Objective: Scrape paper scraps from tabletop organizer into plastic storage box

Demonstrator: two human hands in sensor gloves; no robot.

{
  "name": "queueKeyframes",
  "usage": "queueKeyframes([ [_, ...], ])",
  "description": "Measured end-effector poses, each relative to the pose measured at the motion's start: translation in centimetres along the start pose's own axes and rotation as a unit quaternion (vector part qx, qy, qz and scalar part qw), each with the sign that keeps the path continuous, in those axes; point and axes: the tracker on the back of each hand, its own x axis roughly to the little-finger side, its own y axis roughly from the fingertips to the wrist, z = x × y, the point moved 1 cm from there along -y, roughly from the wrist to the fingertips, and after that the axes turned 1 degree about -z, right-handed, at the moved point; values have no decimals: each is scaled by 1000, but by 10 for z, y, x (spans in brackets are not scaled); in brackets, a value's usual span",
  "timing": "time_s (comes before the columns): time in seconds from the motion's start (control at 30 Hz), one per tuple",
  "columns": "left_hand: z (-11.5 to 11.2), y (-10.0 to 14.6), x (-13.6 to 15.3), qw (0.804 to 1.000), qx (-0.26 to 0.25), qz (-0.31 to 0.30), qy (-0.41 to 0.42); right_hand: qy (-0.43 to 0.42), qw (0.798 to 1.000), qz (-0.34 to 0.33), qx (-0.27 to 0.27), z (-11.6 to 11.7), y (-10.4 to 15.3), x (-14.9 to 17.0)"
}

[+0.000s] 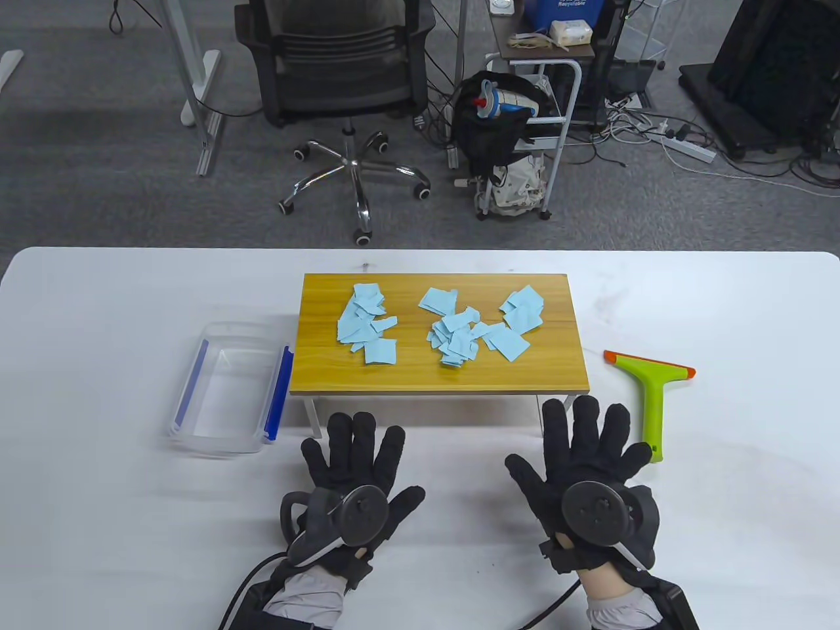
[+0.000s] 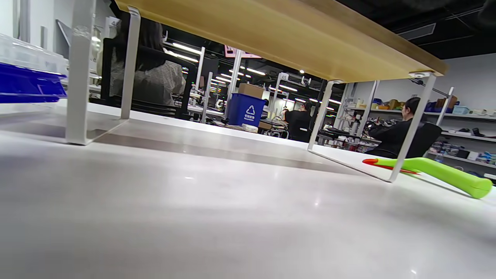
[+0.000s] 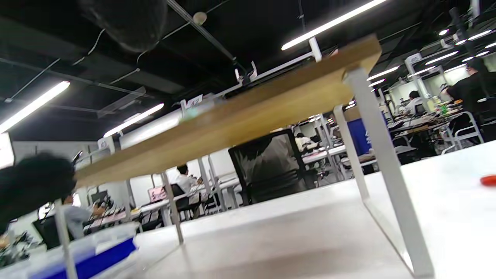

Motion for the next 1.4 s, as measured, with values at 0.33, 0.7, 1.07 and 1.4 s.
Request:
queueKeyframes([
  [0.33, -3, -2, -9, 999, 6, -35, 14, -1, 994, 111, 18, -59, -50, 52],
  [0.7, -2, -3, -6, 999, 7, -34, 25, 75, 933, 332, -116, 2, -72, 151],
  [1.07, -3, -5, -2, 999, 15, -25, 41, 240, 849, 425, -203, 58, -63, 191],
  [1.4, -2, -4, -1, 999, 15, -20, 43, 192, 853, 454, -171, 44, -67, 194],
])
